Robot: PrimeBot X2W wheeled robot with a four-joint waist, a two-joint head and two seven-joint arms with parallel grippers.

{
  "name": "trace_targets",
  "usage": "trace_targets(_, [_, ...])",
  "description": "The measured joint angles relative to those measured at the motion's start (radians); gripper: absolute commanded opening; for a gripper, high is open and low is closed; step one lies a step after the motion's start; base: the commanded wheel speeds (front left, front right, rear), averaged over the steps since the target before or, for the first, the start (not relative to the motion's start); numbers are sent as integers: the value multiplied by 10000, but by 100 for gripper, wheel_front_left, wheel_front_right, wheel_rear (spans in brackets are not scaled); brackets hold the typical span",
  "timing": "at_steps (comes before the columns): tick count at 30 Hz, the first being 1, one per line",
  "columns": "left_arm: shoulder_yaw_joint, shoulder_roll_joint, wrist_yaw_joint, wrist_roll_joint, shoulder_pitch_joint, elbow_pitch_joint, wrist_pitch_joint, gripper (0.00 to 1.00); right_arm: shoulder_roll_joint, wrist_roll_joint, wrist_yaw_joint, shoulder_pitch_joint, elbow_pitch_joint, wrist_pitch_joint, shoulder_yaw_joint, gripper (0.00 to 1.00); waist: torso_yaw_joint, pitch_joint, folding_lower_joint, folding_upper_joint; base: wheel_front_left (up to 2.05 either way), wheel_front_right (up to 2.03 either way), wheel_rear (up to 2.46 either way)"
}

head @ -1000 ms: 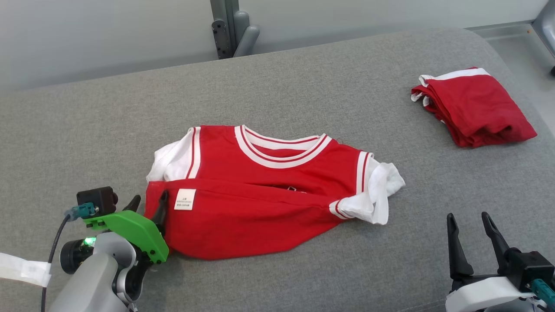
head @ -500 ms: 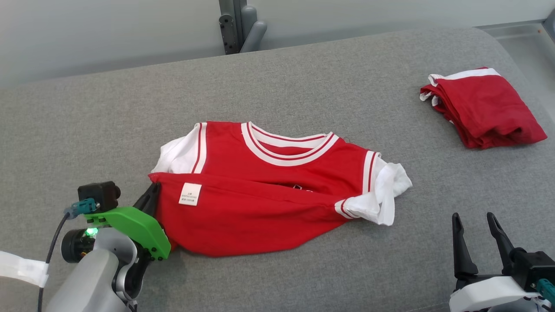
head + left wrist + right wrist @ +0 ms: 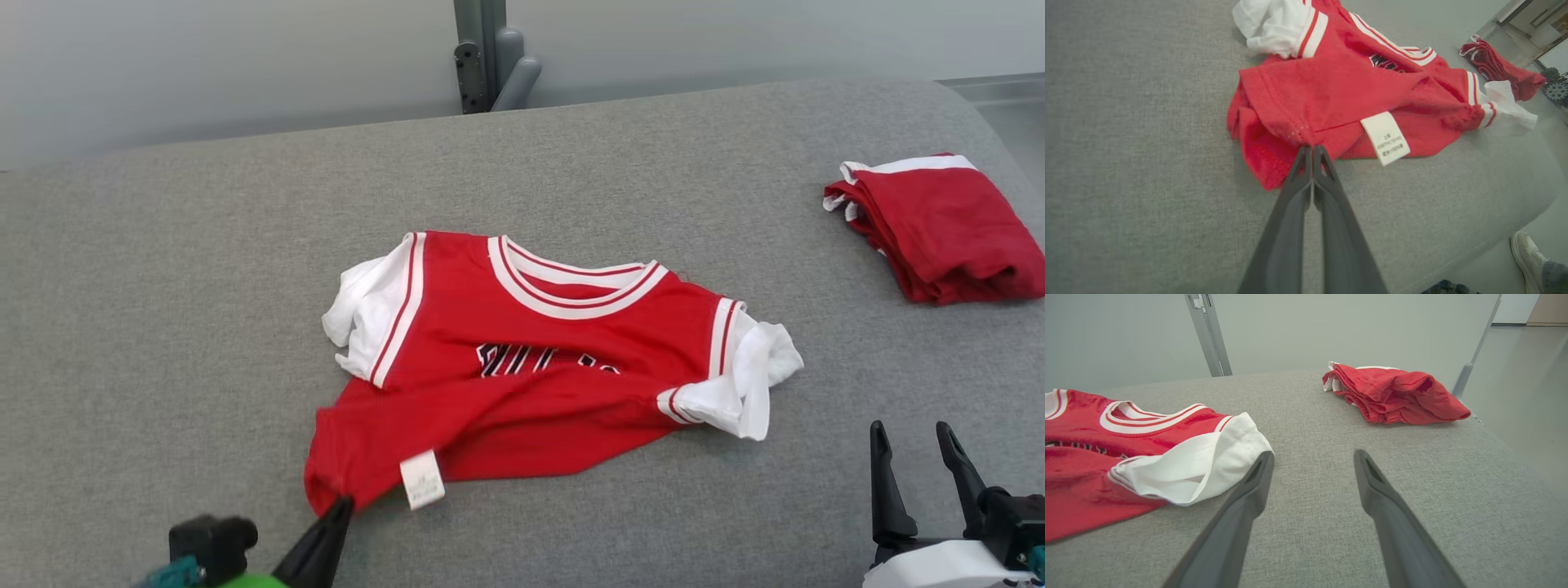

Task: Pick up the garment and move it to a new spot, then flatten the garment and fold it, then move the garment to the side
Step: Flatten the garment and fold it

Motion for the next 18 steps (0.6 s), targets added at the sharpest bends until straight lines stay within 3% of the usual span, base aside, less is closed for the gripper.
trace_targets(4, [-17, 372, 458, -61, 1100, -276, -54, 0, 2, -82, 0, -43, -19, 0, 35, 100, 231, 38, 0, 0, 0, 0, 0])
trace_targets(12, [-27, 61, 744, -119, 1603, 552, -522, 0, 2, -261, 0, -96, 8, 0, 40, 100, 572, -10, 0, 0, 0, 0, 0])
trace_targets(13, [-94, 36, 742, -117, 1643, 690, -514, 14, 0, -276, 0, -96, 13, 0, 42, 100, 582, -34, 0, 0, 0, 0, 0])
trace_targets(14, [-127, 2, 732, -119, 1675, 802, -476, 36, 2, -278, 0, -96, 17, 0, 56, 100, 585, -54, 0, 0, 0, 0, 0])
trace_targets(15, [-140, -38, 732, -125, 1678, 871, -476, 73, 2, -284, 0, -96, 17, 0, 67, 100, 584, -74, 0, 0, 0, 0, 0])
trace_targets(16, [-142, -79, 721, -171, 1685, 911, -472, 100, 2, -288, 0, -96, 25, 0, 82, 100, 578, -93, 0, 0, 0, 0, 0])
trace_targets(18, [-84, -123, 748, -257, 1699, 886, -456, 100, 2, -288, 0, -95, 40, 0, 107, 100, 543, -139, 0, 0, 0, 0, 0])
